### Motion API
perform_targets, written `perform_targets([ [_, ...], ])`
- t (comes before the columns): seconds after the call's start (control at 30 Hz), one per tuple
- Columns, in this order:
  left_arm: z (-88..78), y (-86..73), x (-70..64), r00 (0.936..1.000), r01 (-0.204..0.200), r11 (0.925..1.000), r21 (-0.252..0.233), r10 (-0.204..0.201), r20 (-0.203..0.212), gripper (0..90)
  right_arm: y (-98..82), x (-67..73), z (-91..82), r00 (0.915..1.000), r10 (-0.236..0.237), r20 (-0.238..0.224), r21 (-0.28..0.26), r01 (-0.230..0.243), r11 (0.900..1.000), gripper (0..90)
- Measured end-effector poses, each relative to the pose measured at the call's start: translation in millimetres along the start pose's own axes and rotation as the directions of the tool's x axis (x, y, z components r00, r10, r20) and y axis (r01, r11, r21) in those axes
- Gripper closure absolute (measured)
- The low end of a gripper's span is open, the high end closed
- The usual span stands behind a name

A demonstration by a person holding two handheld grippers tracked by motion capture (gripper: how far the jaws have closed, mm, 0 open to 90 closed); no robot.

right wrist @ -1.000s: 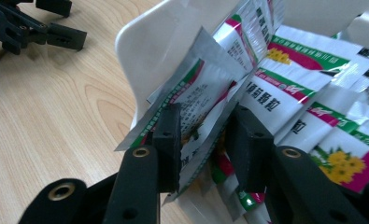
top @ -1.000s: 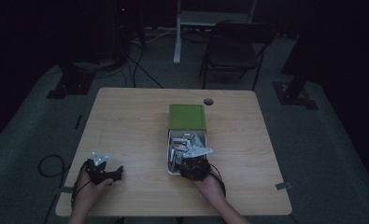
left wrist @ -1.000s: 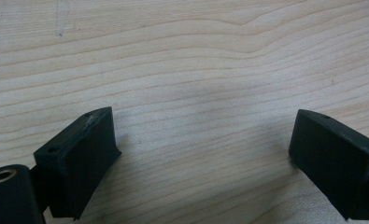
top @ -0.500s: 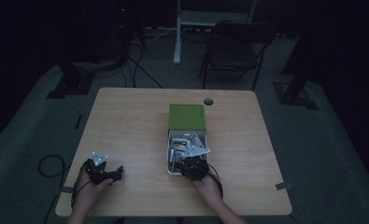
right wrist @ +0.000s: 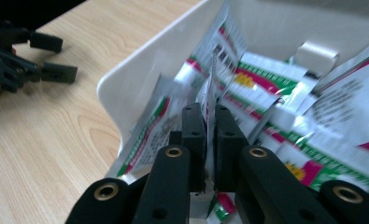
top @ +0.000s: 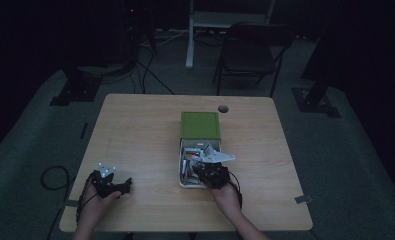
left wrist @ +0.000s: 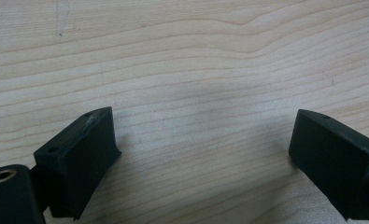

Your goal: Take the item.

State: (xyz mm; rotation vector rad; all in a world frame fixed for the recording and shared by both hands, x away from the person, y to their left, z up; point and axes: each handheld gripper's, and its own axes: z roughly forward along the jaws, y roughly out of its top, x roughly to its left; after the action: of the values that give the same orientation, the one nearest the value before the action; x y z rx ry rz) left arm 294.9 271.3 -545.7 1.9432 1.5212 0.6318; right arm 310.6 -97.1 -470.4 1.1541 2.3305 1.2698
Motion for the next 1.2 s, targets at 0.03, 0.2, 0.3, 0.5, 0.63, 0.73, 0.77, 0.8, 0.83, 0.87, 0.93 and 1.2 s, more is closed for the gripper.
perform_targets([
  [0.03,-0.1,0.0,0.1,1.0,-0.001,1.0,0.001,0.001,0.0,7.9,1.8,-1.3,-2.1,1.0,-0.003,0.001,-0.007,0.003,1.0,86.1],
  [0.2,0.0,0.0,0.0,1.0,0.001,1.0,0.0,-0.001,0.0,7.9,10.9,-6.2,-13.9,1.0,0.001,-0.006,-0.047,-0.001,0.999,86.2],
  [0.3,0.0,0.0,-0.1,1.0,0.001,1.0,-0.001,-0.001,0.0,7.9,18.0,-8.0,-23.5,1.0,-0.005,-0.004,-0.078,0.005,0.997,86.2],
  [0.5,-0.2,0.1,0.2,1.0,-0.002,1.0,0.002,0.002,0.0,7.9,28.1,-15.8,-37.0,1.0,-0.004,0.0,-0.121,0.004,0.993,86.2],
  [0.63,-0.3,0.1,0.1,1.0,-0.001,1.0,0.003,0.001,0.001,7.9,30.8,-21.3,-45.1,1.0,0.001,0.005,-0.144,0.0,0.99,86.2],
  [0.73,-0.1,0.1,0.0,1.0,0.0,1.0,0.002,0.0,0.001,7.9,31.5,-25.1,-50.6,0.9999,0.002,0.011,-0.156,0.0,0.988,86.2],
  [0.77,-0.1,0.1,0.0,1.0,0.0,1.0,0.002,0.0,0.001,7.9,31.7,-26.6,-52.6,0.9999,0.001,0.014,-0.16,0.001,0.987,86.3],
  [0.8,-0.1,0.0,0.0,1.0,0.0,1.0,0.002,0.0,0.0,7.9,31.7,-28.2,-54.6,0.9999,0.004,0.016,-0.164,-0.001,0.987,86.2],
  [0.83,-0.1,0.1,0.0,1.0,0.0,1.0,0.002,0.0,0.001,7.9,31.7,-30.7,-56.9,0.9998,0.008,0.019,-0.17,-0.005,0.985,86.2],
  [0.87,-0.1,0.1,0.0,1.0,0.0,1.0,0.001,0.0,0.0,7.9,31.6,-32.2,-58.2,0.9997,0.01,0.022,-0.172,-0.006,0.985,86.2],
  [0.93,-0.1,0.0,0.0,1.0,0.0,1.0,0.001,0.0,0.001,7.9,31.1,-36.2,-61.7,0.9995,0.017,0.028,-0.179,-0.011,0.984,86.2],
  [1.2,-0.1,0.0,0.1,1.0,-0.002,1.0,0.0,0.002,-0.001,7.9,27.2,-52.8,-76.2,0.997,0.039,0.067,-0.201,-0.025,0.979,86.2],
])
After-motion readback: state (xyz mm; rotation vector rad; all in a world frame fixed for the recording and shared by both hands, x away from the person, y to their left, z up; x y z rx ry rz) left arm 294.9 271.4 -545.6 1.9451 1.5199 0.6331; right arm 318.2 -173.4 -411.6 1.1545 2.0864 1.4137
